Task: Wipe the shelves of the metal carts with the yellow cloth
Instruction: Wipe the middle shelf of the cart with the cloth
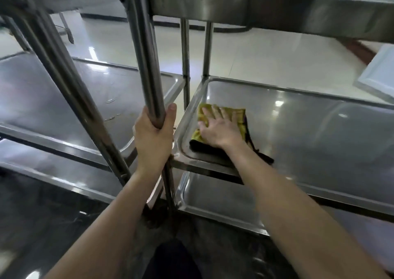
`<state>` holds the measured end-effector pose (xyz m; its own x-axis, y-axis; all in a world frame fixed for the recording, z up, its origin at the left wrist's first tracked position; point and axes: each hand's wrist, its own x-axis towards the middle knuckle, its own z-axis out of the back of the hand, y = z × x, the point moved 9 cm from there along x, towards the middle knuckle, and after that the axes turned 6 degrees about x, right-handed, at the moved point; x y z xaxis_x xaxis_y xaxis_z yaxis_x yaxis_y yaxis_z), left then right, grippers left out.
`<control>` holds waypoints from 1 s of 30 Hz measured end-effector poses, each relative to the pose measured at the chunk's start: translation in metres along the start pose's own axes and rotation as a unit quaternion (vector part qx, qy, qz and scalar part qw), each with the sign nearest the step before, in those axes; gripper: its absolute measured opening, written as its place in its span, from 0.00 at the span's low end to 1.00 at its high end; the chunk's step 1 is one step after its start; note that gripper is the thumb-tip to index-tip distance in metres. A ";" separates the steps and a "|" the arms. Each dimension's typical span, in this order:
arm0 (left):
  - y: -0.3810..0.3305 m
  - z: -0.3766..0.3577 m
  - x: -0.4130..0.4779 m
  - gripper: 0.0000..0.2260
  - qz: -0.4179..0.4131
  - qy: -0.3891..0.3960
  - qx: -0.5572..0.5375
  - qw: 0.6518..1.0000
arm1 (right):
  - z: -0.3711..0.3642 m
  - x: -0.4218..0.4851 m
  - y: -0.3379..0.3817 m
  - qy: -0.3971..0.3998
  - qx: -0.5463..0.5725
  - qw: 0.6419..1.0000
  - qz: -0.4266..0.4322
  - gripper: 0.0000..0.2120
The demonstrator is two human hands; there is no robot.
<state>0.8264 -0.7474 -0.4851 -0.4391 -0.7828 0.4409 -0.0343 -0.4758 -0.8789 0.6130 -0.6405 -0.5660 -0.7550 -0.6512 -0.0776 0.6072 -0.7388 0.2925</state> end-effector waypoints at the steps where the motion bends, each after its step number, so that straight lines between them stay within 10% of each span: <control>1: 0.000 0.000 0.000 0.20 -0.016 -0.010 -0.002 1.000 | -0.010 -0.010 0.034 0.014 0.001 0.998 0.059 0.33; 6: -0.001 -0.004 -0.003 0.17 -0.032 -0.002 -0.051 0.998 | 0.003 -0.042 0.000 0.058 0.005 0.980 0.190 0.31; 13: 0.009 -0.006 0.000 0.22 -0.027 -0.003 -0.053 0.998 | 0.053 0.097 -0.143 -0.041 0.012 0.986 -0.163 0.37; 20: 0.011 -0.005 0.004 0.24 -0.009 -0.011 -0.043 0.999 | -0.004 0.064 0.018 0.037 0.042 0.998 -0.008 0.42; 30: 0.013 -0.006 0.003 0.25 -0.011 0.011 -0.046 0.999 | -0.013 -0.020 0.032 0.045 0.045 0.992 0.111 0.37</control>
<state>0.8195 -0.7537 -0.4964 -0.4563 -0.7631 0.4575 -0.1261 -0.4536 -0.8823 0.6510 -0.6536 -0.5671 -0.5775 -0.8119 -0.0858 0.7284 -0.5598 0.3950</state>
